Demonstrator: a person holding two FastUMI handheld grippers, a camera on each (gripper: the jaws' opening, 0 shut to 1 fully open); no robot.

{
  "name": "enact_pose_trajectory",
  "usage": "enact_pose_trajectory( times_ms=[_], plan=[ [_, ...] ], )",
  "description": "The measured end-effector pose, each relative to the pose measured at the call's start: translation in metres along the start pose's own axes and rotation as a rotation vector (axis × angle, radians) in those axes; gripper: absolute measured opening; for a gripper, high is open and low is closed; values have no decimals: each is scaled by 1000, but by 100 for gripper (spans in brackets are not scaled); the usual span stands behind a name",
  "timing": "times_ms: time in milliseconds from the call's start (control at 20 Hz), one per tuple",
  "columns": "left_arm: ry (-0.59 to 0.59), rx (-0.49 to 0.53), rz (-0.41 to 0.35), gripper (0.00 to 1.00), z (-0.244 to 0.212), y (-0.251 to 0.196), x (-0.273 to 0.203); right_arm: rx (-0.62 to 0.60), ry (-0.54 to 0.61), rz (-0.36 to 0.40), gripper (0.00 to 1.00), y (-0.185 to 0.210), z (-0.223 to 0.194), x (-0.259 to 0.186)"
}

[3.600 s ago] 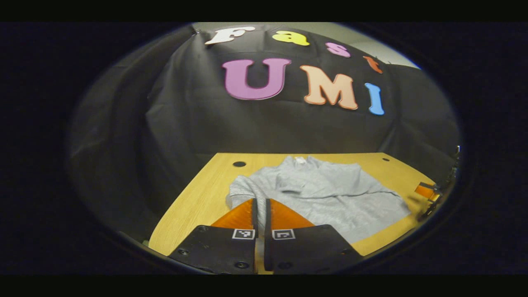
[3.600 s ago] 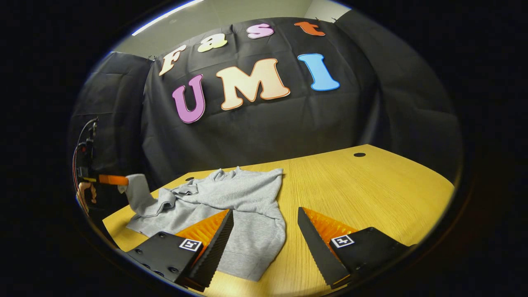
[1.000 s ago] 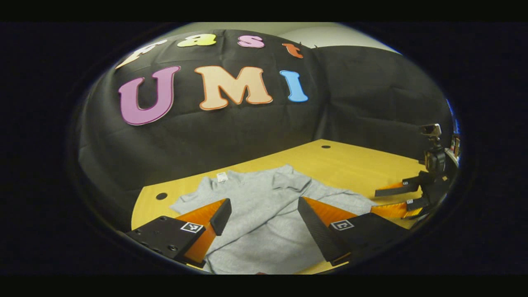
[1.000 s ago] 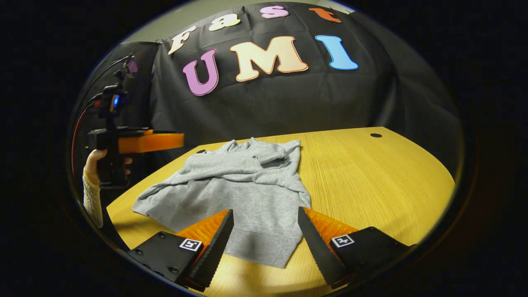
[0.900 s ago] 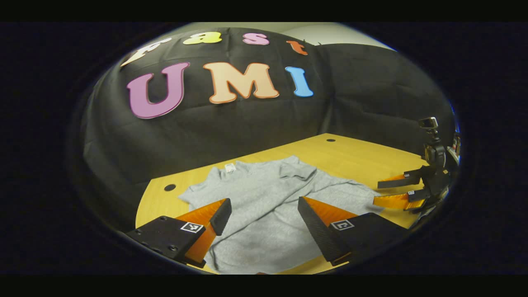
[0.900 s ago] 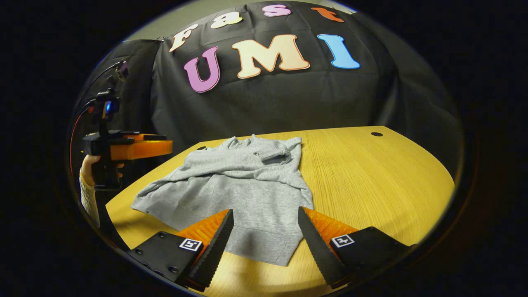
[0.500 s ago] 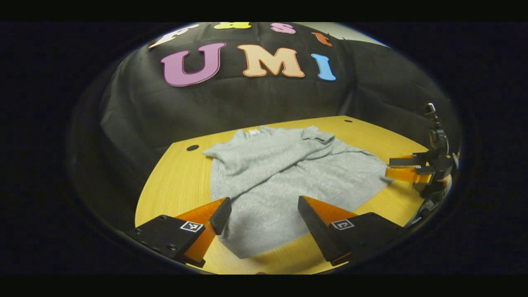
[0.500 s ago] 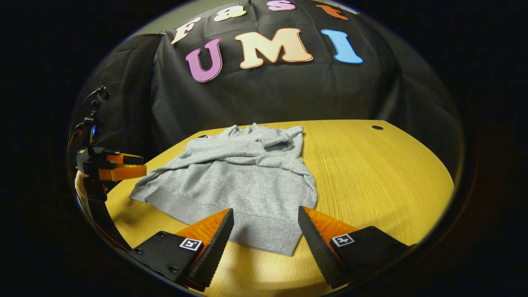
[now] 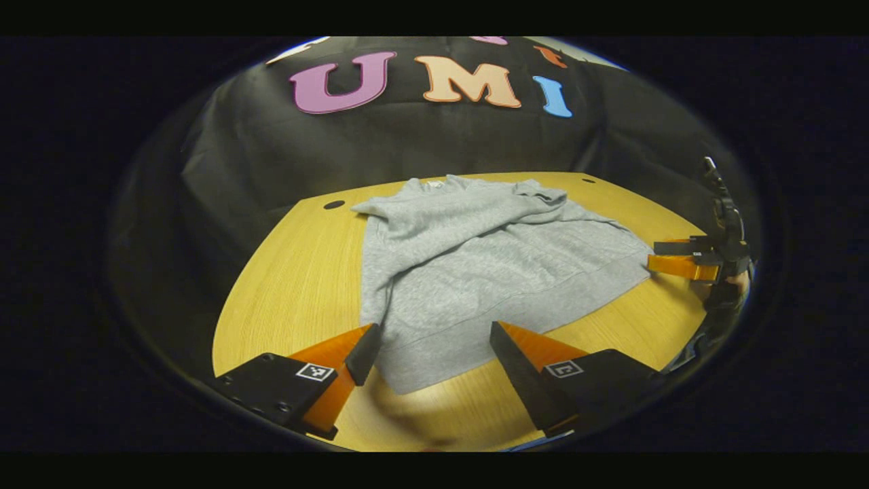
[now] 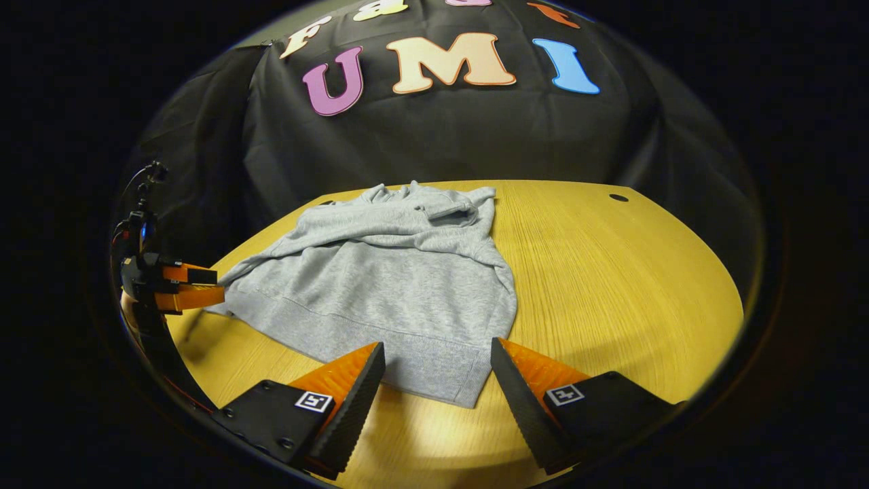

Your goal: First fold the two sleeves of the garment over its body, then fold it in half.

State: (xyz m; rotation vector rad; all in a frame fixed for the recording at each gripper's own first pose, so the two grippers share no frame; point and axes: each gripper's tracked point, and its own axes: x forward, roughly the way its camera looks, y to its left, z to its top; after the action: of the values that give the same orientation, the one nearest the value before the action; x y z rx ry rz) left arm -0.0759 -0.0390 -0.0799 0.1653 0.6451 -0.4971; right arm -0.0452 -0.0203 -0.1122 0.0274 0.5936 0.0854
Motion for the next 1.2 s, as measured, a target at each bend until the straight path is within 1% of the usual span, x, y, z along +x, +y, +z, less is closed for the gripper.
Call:
enact_pose_trajectory(
  times_ms=[50,100,250,300,350,400,450,500,550,700,800,850,900,1000,1050,1100,1150,1200],
  plan=[
    [8,-2,5,92,-4,1,1,-2,3,-1,98,1,2,0],
    [12,-1,12,96,-6,2,2,-5,6,-2,98,0,1,1],
    [23,16,38,96,-12,3,6,-21,19,-6,98,0,0,2],
    [31,18,43,100,-15,3,8,-30,22,-8,98,-1,-2,1],
    [39,11,44,96,-19,3,8,-36,25,-10,98,-2,-2,1],
    [22,-1,43,96,-15,4,8,-38,24,-10,98,-1,-1,1],
    [30,-13,40,100,-18,4,9,-38,27,-9,98,0,-2,1],
    [25,-27,38,100,-19,4,8,-37,28,-8,94,-2,-3,0],
    [16,-36,36,95,-20,4,8,-34,28,-9,98,-1,-2,-1],
    [-10,-67,33,95,-21,2,10,-34,31,-16,99,-2,-2,-1],
    [-27,-75,26,91,-22,-1,11,-30,35,-18,99,-3,-3,-2],
    [-31,-76,24,94,-22,-3,11,-31,35,-16,97,-2,-2,-2],
    [-33,-70,24,92,-22,-4,11,-29,39,-2,97,3,-3,-2],
    [-32,-77,8,88,-21,-8,11,-17,47,25,80,15,-3,-2],
    [-27,-77,1,79,-22,-10,12,-22,46,23,64,16,-3,-2],
    [-27,-79,0,75,-21,-11,11,-27,47,31,58,16,-3,-3],
    [-20,-84,-5,65,-21,-13,12,-12,55,51,57,23,-3,-2],
    [-20,-89,-11,61,-19,-16,13,7,57,63,49,25,-5,-2]
  ],
)
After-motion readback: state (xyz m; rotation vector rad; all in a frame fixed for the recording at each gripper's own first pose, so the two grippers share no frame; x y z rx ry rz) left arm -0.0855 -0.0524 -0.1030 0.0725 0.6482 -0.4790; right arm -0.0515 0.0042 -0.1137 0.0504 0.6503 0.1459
